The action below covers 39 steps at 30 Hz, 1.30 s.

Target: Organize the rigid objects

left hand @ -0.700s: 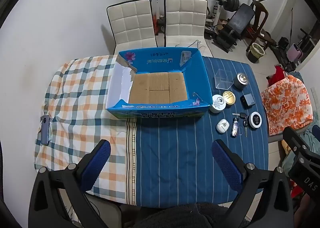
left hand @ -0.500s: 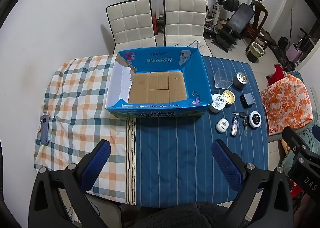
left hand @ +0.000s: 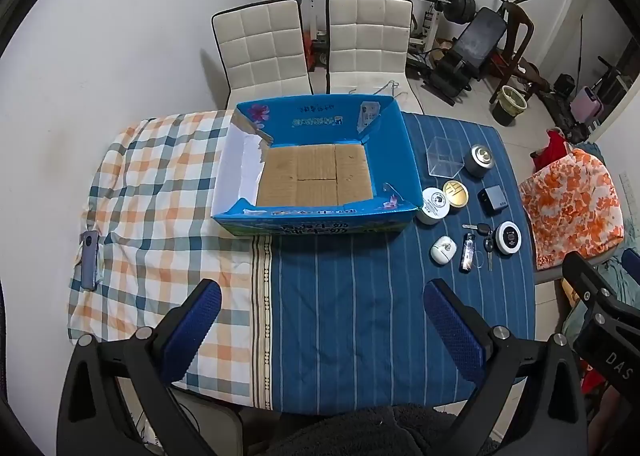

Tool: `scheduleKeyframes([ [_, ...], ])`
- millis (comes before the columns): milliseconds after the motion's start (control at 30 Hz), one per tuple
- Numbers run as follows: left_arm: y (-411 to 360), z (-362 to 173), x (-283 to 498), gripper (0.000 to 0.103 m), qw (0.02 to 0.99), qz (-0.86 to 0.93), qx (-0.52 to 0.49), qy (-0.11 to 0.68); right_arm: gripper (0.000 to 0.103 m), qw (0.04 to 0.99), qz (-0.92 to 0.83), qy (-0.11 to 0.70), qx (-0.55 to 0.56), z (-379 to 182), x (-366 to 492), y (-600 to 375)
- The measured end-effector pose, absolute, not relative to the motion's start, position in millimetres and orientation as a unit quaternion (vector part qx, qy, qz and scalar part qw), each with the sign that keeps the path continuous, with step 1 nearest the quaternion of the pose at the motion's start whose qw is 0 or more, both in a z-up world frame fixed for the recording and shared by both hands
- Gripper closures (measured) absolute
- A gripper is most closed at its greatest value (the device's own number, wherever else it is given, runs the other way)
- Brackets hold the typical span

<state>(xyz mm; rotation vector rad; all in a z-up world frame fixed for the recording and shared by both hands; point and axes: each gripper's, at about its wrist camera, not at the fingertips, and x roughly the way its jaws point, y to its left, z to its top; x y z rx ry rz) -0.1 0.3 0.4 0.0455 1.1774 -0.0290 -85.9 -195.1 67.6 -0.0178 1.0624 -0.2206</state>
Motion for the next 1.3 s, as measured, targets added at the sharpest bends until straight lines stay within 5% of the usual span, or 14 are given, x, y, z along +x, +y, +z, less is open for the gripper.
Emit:
scheduleKeyframes([
  [1300,7.6,16.6,1.0,0.000,0.839,-0.013,0.013,0.544,0.000,0.863,-0.108,0.494,-0.010,79.1,-86.8,-180.2],
])
